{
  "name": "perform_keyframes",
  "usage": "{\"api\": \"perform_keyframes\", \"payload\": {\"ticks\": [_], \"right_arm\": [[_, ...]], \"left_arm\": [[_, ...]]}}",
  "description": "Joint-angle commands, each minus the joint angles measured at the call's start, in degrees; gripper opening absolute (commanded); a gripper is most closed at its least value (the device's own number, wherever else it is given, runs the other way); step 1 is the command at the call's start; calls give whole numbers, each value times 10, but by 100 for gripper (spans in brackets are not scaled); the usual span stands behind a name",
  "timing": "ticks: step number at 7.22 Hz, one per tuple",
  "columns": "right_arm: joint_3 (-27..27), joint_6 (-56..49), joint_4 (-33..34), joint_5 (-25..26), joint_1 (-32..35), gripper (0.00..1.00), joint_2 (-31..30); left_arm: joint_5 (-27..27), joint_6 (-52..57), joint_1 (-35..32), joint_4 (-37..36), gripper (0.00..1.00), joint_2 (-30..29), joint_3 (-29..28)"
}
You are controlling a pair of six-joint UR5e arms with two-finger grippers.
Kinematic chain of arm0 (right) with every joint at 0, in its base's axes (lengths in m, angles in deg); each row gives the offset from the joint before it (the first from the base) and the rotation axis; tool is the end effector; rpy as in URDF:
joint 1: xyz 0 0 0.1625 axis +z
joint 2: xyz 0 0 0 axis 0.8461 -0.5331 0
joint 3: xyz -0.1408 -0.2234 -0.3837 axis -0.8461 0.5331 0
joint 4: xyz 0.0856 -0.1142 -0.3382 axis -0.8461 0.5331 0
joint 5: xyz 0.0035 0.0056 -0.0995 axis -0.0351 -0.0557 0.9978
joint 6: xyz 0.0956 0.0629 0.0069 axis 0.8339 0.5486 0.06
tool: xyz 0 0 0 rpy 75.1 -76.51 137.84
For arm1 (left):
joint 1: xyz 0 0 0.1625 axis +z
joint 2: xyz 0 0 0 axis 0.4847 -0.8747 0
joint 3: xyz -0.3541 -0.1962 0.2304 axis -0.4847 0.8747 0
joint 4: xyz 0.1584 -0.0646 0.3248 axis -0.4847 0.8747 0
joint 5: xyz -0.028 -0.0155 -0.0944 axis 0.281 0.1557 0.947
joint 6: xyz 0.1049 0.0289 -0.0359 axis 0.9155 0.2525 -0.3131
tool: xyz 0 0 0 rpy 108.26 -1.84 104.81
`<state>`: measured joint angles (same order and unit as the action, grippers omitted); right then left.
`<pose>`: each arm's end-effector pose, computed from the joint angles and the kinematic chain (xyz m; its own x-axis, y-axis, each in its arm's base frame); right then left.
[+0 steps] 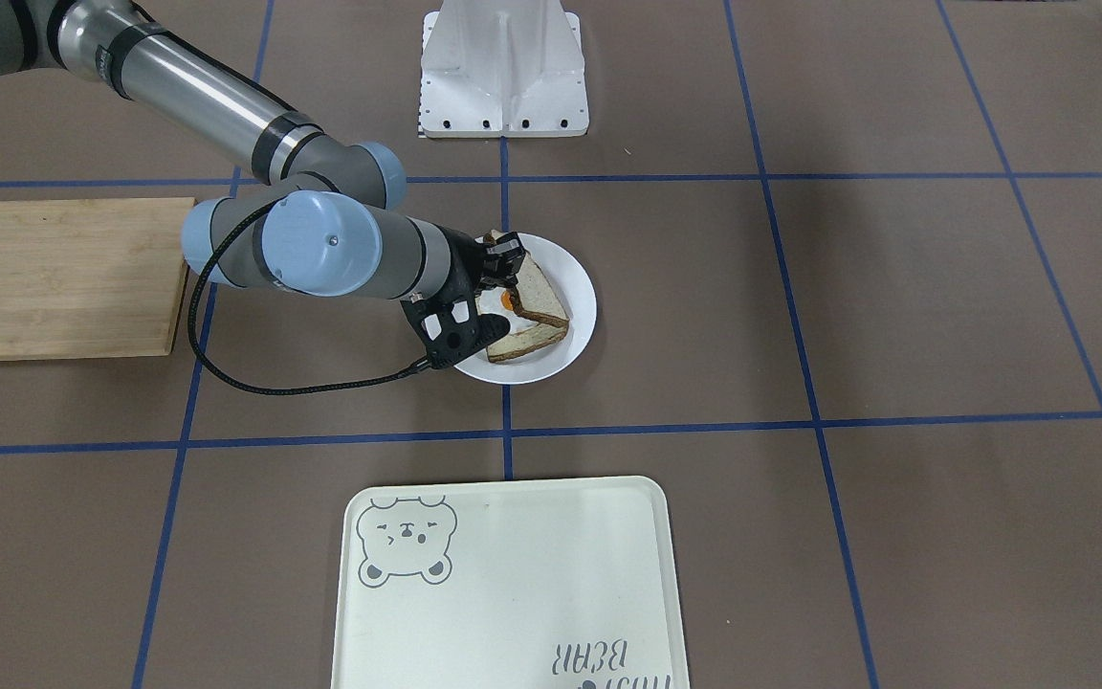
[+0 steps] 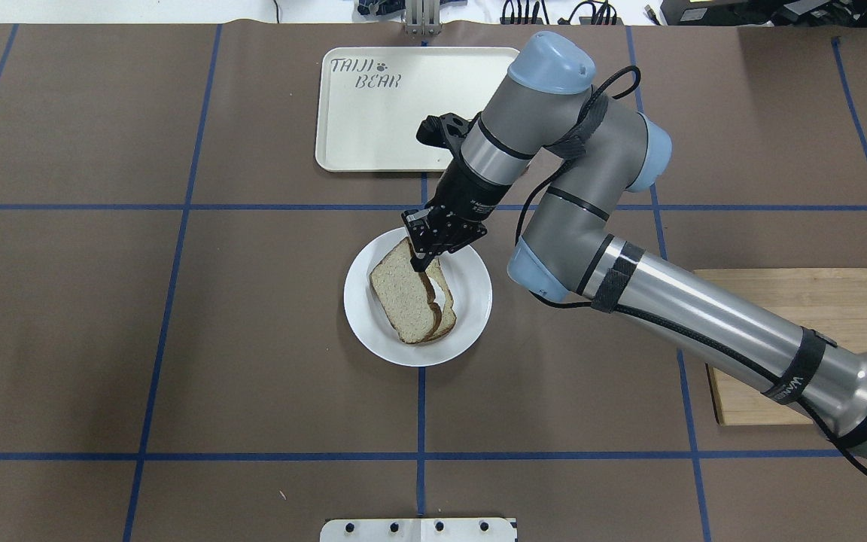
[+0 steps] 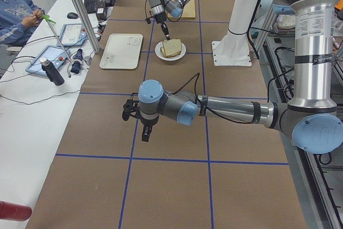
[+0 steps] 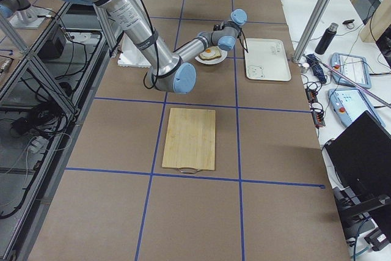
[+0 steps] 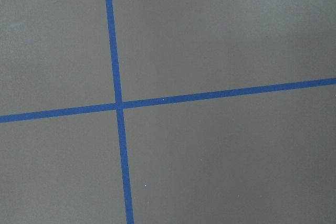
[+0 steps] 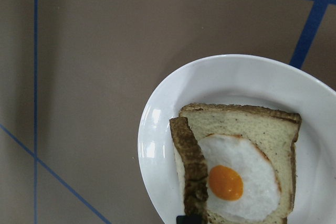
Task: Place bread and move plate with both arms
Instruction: 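Lower the bread onto the egg toast and open the right gripper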
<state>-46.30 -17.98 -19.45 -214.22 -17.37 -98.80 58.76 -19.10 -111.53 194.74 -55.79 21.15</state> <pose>-0.5397 -0.5060 0.2589 0.1901 -0.2065 0.9598 0.3939 0.9115 0.1181 0.0046 -0.4279 0.6358 0.6684 0.1238 -0.7335 0.0275 0.9813 0.1907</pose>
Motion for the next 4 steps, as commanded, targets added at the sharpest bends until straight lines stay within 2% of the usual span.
{"api": "perform_keyframes", "payload": {"ticks": [1,4], "right_arm": [[0,-4,0,0,1,0,-4],[0,-4,0,1,6,0,-11]], "left_arm": [[-1,0,1,-1,99,-1,-1],[-1,0,0,-1,99,-5,-2]]}}
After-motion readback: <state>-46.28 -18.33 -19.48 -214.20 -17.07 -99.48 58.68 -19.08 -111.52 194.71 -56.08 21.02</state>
